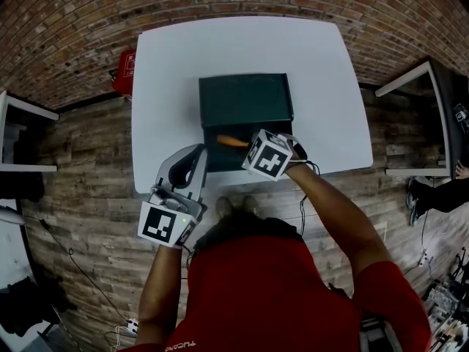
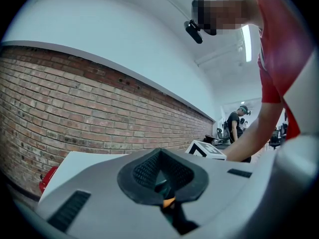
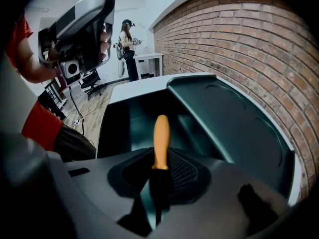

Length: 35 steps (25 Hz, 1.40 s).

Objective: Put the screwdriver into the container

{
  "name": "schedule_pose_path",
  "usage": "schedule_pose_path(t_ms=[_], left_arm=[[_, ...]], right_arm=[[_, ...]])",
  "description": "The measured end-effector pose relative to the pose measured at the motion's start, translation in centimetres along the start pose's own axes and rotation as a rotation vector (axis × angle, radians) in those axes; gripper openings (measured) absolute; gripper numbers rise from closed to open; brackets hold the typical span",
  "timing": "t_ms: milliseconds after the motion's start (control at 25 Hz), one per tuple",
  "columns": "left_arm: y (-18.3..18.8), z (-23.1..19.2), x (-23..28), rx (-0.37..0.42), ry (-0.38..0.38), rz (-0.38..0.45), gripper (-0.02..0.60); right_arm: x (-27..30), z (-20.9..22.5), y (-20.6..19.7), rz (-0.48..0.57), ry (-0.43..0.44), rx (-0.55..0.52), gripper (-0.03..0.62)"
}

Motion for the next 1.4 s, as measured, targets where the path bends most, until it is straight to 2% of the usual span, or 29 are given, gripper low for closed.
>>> schedule_pose_path(t_ms=[480, 840, 960, 1400], left_arm=[[0.0, 1.0, 0.0, 0.008, -0.013, 0.001, 0.012], [0.4, 1.6, 0.4, -0.002, -0.022, 0.004, 0.012], [0.7, 1.9, 0.7, 0.007, -0.034, 0.007, 0.012], [2.8, 3.0, 1.1, 0.022, -0.055, 0.050, 0.012]], right_arm=[[-0.6, 0.1, -0.5, -0.007, 0.033, 0.018, 0.117], [-3.7, -0.6, -0.4, 0.105, 0.063, 0.015, 0.117], [-5.7, -0.5, -0.3, 0.198, 0.071, 0.025, 0.117], [-14.3, -2.0, -0.3, 0.687, 0.117, 0.134, 0.108]])
Point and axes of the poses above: the fingertips, and each gripper's own axes: x forward along the fingers, z to its right, y out of its top, the point moved 9 cm from there along -x, backward along the fingers, and after that the axes turned 12 degrees about x, right-handed, at the moved point
